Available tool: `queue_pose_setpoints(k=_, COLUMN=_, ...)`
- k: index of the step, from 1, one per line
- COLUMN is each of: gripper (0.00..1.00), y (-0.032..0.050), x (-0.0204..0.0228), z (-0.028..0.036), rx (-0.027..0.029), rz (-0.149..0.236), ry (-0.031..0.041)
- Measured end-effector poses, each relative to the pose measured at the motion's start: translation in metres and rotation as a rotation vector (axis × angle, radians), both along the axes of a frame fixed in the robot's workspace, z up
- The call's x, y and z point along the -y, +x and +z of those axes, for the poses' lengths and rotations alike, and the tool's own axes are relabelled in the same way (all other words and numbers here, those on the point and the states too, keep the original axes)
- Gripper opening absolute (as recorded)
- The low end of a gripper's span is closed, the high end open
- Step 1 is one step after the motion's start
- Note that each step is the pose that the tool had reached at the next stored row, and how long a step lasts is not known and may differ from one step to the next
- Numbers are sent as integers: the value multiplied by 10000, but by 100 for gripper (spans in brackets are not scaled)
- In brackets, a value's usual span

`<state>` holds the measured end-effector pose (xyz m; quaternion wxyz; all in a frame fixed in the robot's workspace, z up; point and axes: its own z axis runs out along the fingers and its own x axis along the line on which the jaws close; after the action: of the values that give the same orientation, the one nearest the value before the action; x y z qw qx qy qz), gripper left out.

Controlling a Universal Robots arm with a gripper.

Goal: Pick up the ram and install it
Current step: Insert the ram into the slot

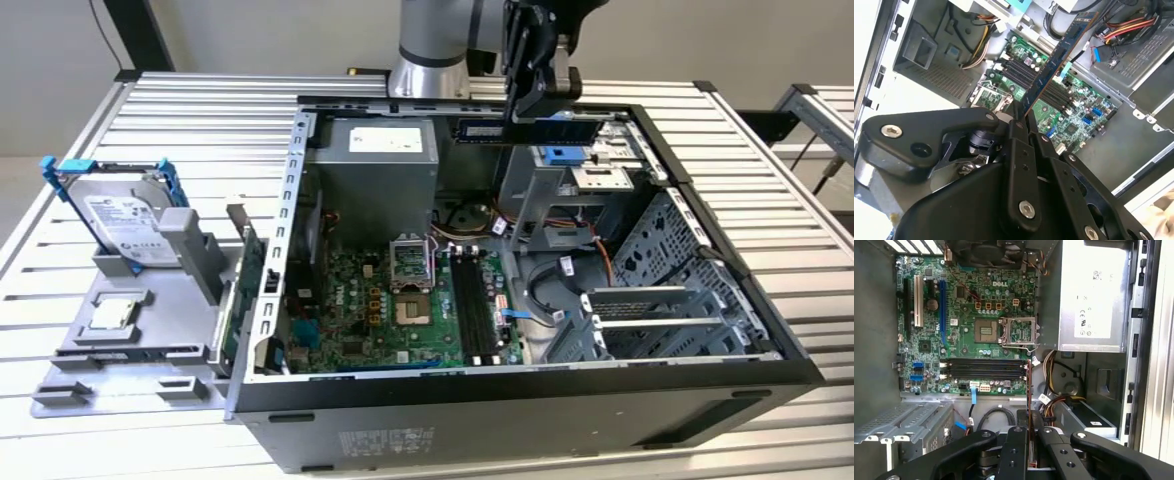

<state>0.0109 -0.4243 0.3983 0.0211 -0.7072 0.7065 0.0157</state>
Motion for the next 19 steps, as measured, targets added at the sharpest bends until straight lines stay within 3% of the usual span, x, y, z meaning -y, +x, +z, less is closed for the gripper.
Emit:
queue_pose_setpoints(k=4, gripper=0, y=-1, x=3, z=0, rx=1, rz=44, ry=0)
queue_pose_setpoints(k=11, gripper=0, y=-31, x=76, z=-5, rx=0, rz=49, ry=0)
queue_pose_setpoints(k=19, gripper=0, y=-32, x=82, z=-5, rx=0, rz=48, ry=0)
